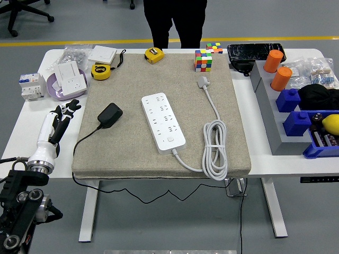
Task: Pick up the plug,place it near the board,insert it into the board,press the button
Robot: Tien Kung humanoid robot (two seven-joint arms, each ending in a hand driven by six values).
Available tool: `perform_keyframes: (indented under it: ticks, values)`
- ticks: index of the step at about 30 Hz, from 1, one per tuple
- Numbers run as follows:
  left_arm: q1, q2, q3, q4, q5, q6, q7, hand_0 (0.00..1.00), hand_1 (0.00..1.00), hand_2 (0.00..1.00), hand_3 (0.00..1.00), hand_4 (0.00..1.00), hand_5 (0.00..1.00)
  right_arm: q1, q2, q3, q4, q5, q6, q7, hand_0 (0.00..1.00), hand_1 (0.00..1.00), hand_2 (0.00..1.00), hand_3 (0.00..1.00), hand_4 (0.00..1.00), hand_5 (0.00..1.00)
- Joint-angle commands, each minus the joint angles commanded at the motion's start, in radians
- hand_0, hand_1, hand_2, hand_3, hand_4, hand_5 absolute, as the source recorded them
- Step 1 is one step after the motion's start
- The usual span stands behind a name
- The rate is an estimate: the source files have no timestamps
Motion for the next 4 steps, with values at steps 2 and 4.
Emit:
perform_keyframes:
  ticks: [2,4]
  values:
    - [0.000,0.000,0.001,0.000,0.002,0.000,0.001,0.781,0.771,0.723,0.674,0.998,0.893,0.000,0.000,-0.002,0.000,0.002,0.000,0.001,0.862,0.744,0.711,0.674,0.980,0.581]
    - [-0.001,0.000,0.002,0.000,0.007,-0.001,0.003,0.781,0.771,0.723,0.674,0.998,0.893,0.002,0.000,-0.004,0.000,0.004,-0.001,0.001,0.862,0.744,0.711,0.674,0.980,0.581]
